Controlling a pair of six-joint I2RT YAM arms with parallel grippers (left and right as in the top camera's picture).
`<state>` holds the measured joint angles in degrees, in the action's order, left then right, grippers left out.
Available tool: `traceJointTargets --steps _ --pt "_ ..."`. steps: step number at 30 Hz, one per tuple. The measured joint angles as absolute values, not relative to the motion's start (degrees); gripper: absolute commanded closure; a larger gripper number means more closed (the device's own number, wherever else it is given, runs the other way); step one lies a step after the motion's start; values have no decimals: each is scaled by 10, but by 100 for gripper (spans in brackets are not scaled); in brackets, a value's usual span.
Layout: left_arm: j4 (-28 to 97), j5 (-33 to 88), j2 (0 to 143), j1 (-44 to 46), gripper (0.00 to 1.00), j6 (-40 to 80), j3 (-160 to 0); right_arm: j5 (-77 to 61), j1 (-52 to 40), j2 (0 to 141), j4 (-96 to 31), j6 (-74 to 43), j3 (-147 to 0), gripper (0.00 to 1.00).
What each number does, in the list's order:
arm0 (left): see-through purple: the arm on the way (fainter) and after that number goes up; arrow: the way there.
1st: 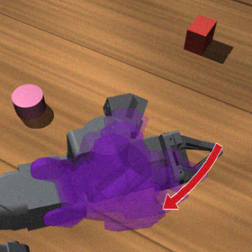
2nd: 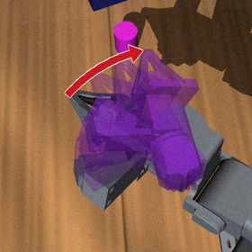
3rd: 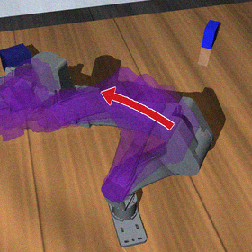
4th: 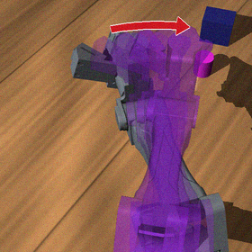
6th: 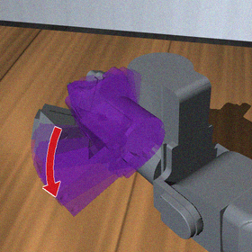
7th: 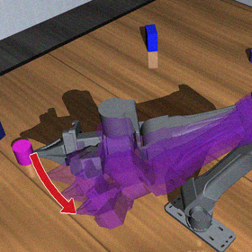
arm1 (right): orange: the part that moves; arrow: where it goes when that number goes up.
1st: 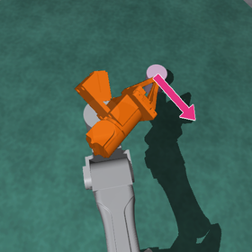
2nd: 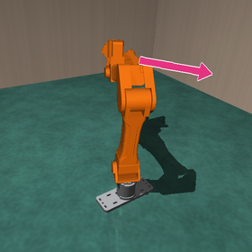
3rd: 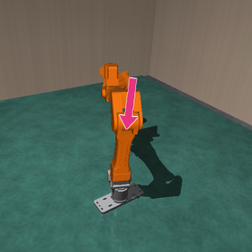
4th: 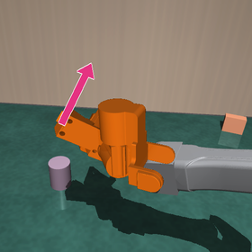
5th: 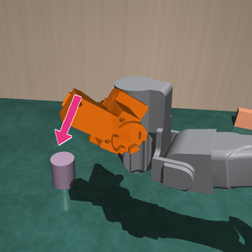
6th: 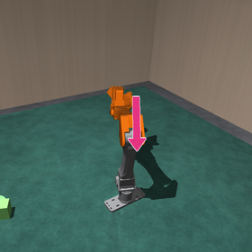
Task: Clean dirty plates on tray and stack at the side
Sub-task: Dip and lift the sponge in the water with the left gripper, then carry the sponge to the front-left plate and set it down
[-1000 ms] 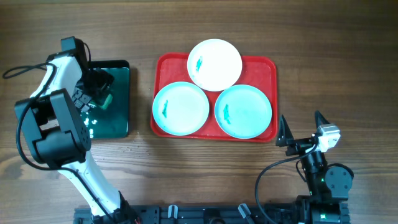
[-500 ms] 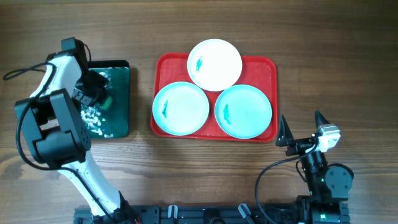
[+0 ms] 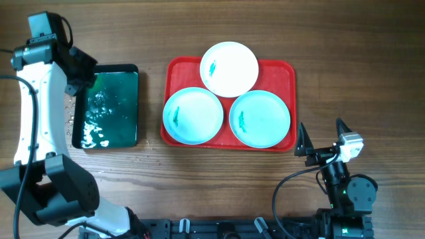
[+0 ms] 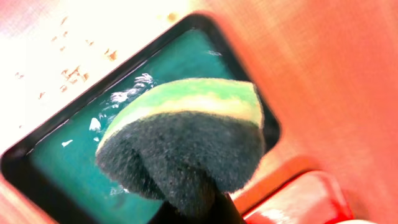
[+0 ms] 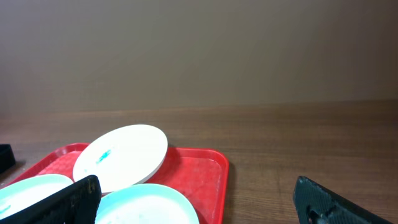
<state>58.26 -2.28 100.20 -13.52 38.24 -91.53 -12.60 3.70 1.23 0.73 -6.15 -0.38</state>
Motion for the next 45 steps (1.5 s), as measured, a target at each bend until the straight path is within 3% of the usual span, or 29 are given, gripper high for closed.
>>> traceJointTargets --steps 5,10,18,25,31,35,37,39,40,45 --pt "499 -23 1042 -120 96 382 -852 -126 37 12 7 -62 -4 0" --pt "578 -23 1083 -131 96 382 -842 -126 37 12 7 -62 -4 0" --pt "639 9 906 -128 96 377 -937 -126 37 12 7 -62 -4 0" --pt "635 108 920 13 96 292 -884 -126 37 12 7 -62 -4 0" --pt "498 128 1013 143 96 272 -754 -126 37 12 7 -62 -4 0" --pt "473 130 1060 188 83 268 -738 -126 37 12 7 -62 -4 0" --pt "473 130 1066 199 62 265 -738 -126 37 12 7 -62 -4 1" --pt "472 130 1067 210 25 262 -738 -126 37 12 7 -62 -4 0" --pt "472 131 1067 213 18 262 -738 -126 37 12 7 -62 -4 0" --pt "473 132 1067 216 19 261 -738 -126 37 12 7 -62 -4 0"
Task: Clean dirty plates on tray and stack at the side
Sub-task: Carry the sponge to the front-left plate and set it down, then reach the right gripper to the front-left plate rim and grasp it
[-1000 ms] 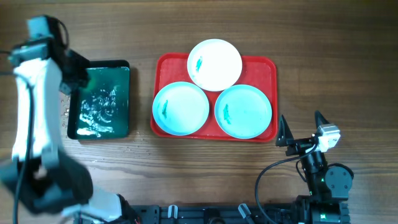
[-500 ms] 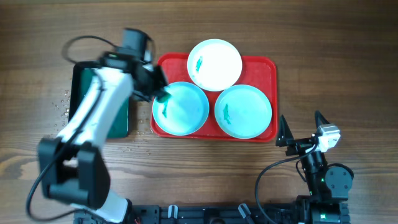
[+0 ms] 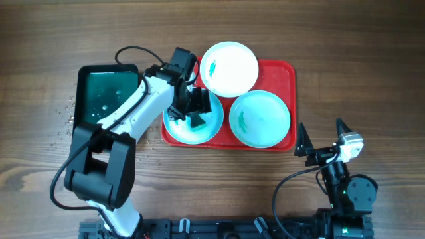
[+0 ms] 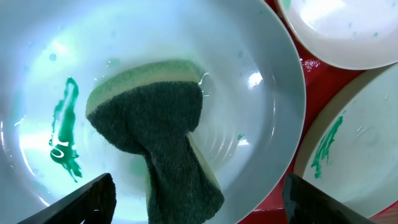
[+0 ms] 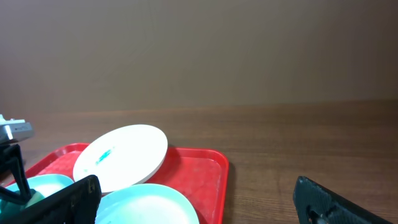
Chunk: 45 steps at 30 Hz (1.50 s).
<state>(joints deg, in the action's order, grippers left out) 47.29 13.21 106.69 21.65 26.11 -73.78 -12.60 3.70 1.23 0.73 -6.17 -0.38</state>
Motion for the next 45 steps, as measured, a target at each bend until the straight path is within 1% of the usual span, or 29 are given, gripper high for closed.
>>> traceJointTargets --steps 4,5,7,8,9,13,17,19,21,22,24,26,28,29,30,32,35,36,39,41,43,45 --pt "517 130 1062 195 20 261 -758 -126 37 12 7 -62 -4 0" --pt "532 126 1055 182 19 261 -770 -126 37 12 7 -62 -4 0" --pt "561 118 1030 149 12 261 -800 -126 37 12 7 -62 -4 0" --pt "566 114 1014 134 8 260 -810 -126 37 12 7 -62 -4 0" --pt "567 110 990 111 0 259 -822 -126 37 12 8 -61 -4 0" --pt "572 102 891 20 0 262 -839 -103 37 13 49 -58 -3 0" --pt "594 95 868 -29 0 262 -842 -104 37 13 76 -95 -4 0" --pt "599 95 872 -36 0 262 -842 -105 37 13 123 -141 -3 0" --pt "598 95 874 -36 0 262 -842 -116 37 13 214 -216 -3 0" --pt "599 95 874 -36 0 262 -842 -126 37 13 300 -258 -3 0" --pt "599 95 874 -36 0 262 -842 -137 37 13 394 -293 -6 0" --pt "599 95 874 -36 0 262 -842 -144 37 13 426 -300 -13 0" --pt "598 95 874 -36 0 262 -842 -154 37 13 395 -296 -43 0" --pt "599 95 874 -36 0 262 -842 -162 37 16 347 -285 -71 0" --pt "599 95 874 -36 0 262 -842 -175 37 35 262 -260 -129 0" --pt "600 94 874 -36 0 262 -842 -192 37 66 133 -228 -208 0" --pt "599 94 874 -36 0 262 -842 -230 37 174 -61 -170 -363 0" --pt "600 94 874 -36 0 262 -842 -246 37 234 -128 -149 -433 0" --pt "600 95 874 -36 0 262 -842 -285 37 347 -255 -130 -559 0" --pt "601 95 874 -36 0 262 -842 -321 38 418 -269 -124 -619 0" --pt "605 95 874 -36 0 262 -842 -405 39 495 -228 -143 -659 0" --pt "607 95 874 -36 0 262 -842 -486 39 550 -160 -191 -665 1"
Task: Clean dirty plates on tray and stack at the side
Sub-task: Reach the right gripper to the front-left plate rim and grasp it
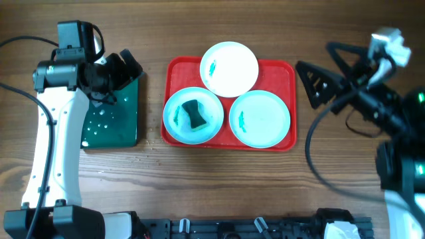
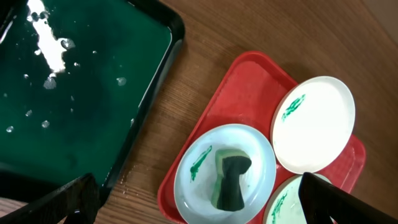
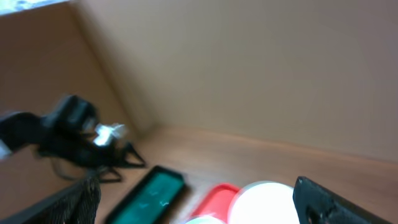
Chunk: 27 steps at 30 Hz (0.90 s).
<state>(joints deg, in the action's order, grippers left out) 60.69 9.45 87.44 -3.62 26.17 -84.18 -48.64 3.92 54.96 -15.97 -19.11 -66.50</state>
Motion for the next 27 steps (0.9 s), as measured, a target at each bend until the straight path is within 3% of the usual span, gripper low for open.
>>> traceJointTargets --steps 4,5,8,10,15,17,20,23,25,27 --pt "609 95 875 -36 0 262 -842 -595 7 646 -16 -289 -667 1" --pt "609 95 875 -36 0 262 -842 -596 -9 655 -20 -294 -667 7" --pt "610 95 875 -36 0 262 -842 -543 -73 676 -116 -295 -677 10" --pt "611 95 875 -36 0 262 -842 -455 -118 703 -253 -274 -714 1" --pt "611 95 875 -36 0 262 -842 -267 -199 819 -500 -207 -877 1" --pt "611 95 875 -36 0 262 -842 -225 -227 854 -515 -192 -911 3" --pt "611 95 875 -36 0 262 -842 -181 -266 889 -521 -181 -918 21" --pt "613 95 875 -36 0 262 -842 -143 -293 923 -522 -176 -919 26" --pt "613 95 875 -36 0 262 -842 -123 -305 952 -522 -173 -919 20" --pt "613 95 875 -36 0 262 -842 -115 -306 973 -518 -171 -919 22"
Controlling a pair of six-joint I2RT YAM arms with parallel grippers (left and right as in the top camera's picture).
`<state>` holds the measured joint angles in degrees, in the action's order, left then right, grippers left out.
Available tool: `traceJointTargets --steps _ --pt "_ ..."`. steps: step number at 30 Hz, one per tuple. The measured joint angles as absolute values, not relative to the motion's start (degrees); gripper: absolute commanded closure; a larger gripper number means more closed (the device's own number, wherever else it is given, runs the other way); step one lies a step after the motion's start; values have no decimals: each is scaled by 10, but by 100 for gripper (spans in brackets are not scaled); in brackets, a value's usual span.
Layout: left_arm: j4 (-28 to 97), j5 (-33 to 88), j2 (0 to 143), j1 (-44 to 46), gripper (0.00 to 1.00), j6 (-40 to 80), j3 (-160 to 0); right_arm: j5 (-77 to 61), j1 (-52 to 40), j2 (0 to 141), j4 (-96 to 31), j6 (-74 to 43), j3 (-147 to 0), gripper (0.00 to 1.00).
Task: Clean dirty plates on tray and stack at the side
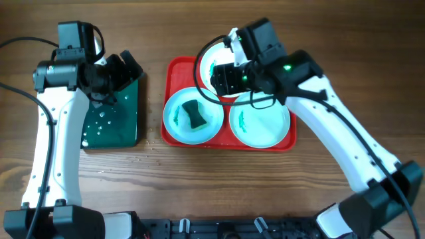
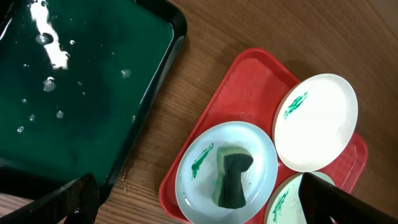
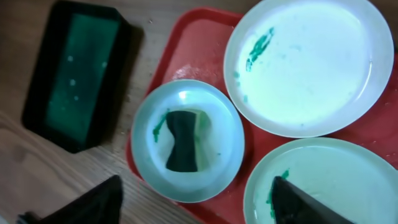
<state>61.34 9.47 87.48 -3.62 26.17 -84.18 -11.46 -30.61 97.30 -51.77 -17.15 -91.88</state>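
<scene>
A red tray point(image 1: 178, 72) carries three plates, each with a green smear. The white plate point(image 3: 311, 62) sits at the back, and a pale blue plate point(image 1: 262, 119) lies front right. The front left plate point(image 1: 211, 123) has a green and black sponge point(image 1: 194, 115) lying in it. My right gripper point(image 3: 199, 200) hangs open over the tray, above the gap between the white plate and the sponge plate, holding nothing. My left gripper point(image 2: 200, 196) is open and empty, high over the right edge of the basin.
A black basin point(image 1: 109, 116) of green water stands left of the tray, with drops and crumbs on the wood around it. Bare wooden table point(image 1: 219, 186) lies in front of the tray and to its right.
My right arm has moved from the far right of the table to above the tray, its gripper still open. The left arm, the sponge and the plates have not moved.
My left gripper first held the sponge over the basin while the right gripper rested at the front right. Then the sponge lay in the front left plate with the left gripper open around it. Then the left gripper was back over the basin. Now the right gripper is over the tray.
</scene>
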Motion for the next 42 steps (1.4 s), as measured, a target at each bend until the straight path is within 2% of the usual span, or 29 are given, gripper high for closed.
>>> traceJointTargets --steps 2,3,4,7,11,20,23,24,25,27,29,42 --pt "613 95 875 -36 0 262 -842 -106 -306 1001 -517 -167 -920 33" --pt "613 95 875 -36 0 262 -842 -104 -306 1017 -517 -166 -920 47" --pt "613 95 875 -36 0 262 -842 -103 -306 1033 -517 -161 -920 54" --pt "613 95 875 -36 0 262 -842 -100 -306 1087 -505 -153 -920 56" --pt "613 95 875 -36 0 262 -842 -99 -306 1138 -495 -132 -920 51" --pt "613 95 875 -36 0 262 -842 -105 -306 1176 -482 -52 -920 50" --pt "613 95 875 -36 0 262 -842 -105 -306 1183 -476 -46 -920 39" --pt "613 95 875 -36 0 262 -842 -105 -306 1183 -472 -44 -920 23" --pt "613 95 875 -36 0 262 -842 -107 -306 1183 -467 -42 -920 16" --pt "614 95 875 -36 0 262 -842 -107 -306 1183 -461 -39 -920 16" --pt "618 95 875 -36 0 262 -842 -107 -306 1183 -458 -40 -920 11" --pt "620 95 875 -36 0 262 -842 -107 -306 1183 -458 -38 -920 11"
